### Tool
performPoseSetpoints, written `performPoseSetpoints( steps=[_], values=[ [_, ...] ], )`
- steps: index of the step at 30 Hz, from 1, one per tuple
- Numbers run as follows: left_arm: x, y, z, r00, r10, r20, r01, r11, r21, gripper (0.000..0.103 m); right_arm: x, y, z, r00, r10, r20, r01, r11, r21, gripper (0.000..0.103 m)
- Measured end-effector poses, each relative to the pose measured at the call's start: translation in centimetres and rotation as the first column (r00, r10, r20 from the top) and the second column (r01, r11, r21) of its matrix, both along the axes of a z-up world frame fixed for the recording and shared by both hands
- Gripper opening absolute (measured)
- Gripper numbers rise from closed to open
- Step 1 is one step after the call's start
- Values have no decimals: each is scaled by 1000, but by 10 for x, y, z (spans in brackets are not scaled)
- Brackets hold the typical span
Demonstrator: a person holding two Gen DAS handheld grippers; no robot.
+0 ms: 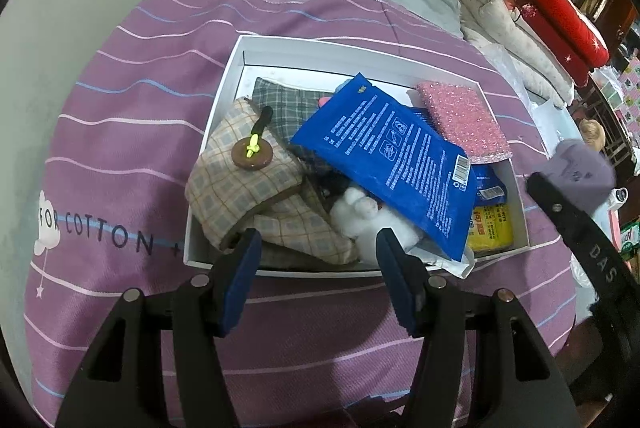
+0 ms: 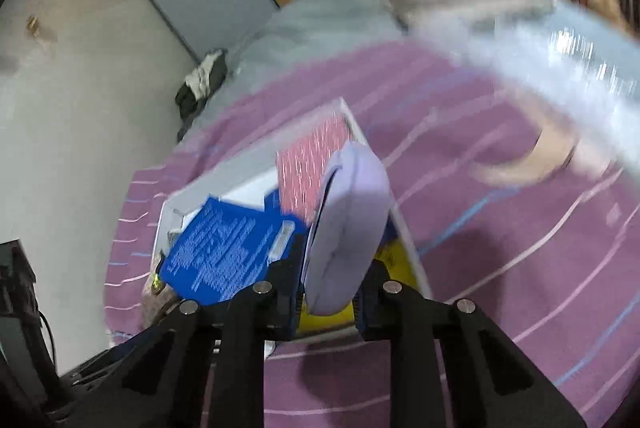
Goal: Organize soft objects
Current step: 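Lower the lavender pad into the tray beside the pink sponge, then press the lavender pad flat in the tray and open the right gripper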
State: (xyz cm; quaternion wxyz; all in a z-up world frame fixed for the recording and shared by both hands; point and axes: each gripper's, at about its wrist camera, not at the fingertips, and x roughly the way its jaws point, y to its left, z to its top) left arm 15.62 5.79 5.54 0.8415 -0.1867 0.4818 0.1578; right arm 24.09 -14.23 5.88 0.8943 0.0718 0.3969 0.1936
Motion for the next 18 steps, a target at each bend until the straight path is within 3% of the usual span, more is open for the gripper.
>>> performPoseSetpoints(
  steps=[2,4,5,9,11,12,13,14,18],
  values=[
    [0,-1,0,1000,-2,-1,2,1000,8,61,-9,17,8,998,8,65,3,985,-170,19],
    [0,-2,2,1000,-6,3,6,1000,12,61,-12,26,5,997,34,65,-18,974,-227,19],
    [-1,-2,2,1000,-8,5,8,1000,11,61,-8,29,1,998,58,37,-50,978,-202,19],
    [-4,2,4,1000,3,16,-3,1000,-1,61,4,21,-14,985,124,-119,-115,990,83,22],
    [-5,5,3,1000,11,14,-10,1000,-10,61,16,8,-26,971,110,-213,-68,979,193,37],
    [-5,6,3,1000,13,12,-13,1000,-11,61,21,2,-33,959,97,-266,-35,972,231,56],
    [-6,6,3,1000,15,11,-15,1000,-10,61,24,-4,-38,948,91,-305,-5,963,270,61],
    [-6,6,3,1000,16,10,-15,1000,-7,61,26,-12,-40,940,102,-325,11,944,330,61],
    [-5,3,5,1000,12,13,-12,1000,21,61,29,-24,-35,910,144,-388,32,911,412,69]
  ],
)
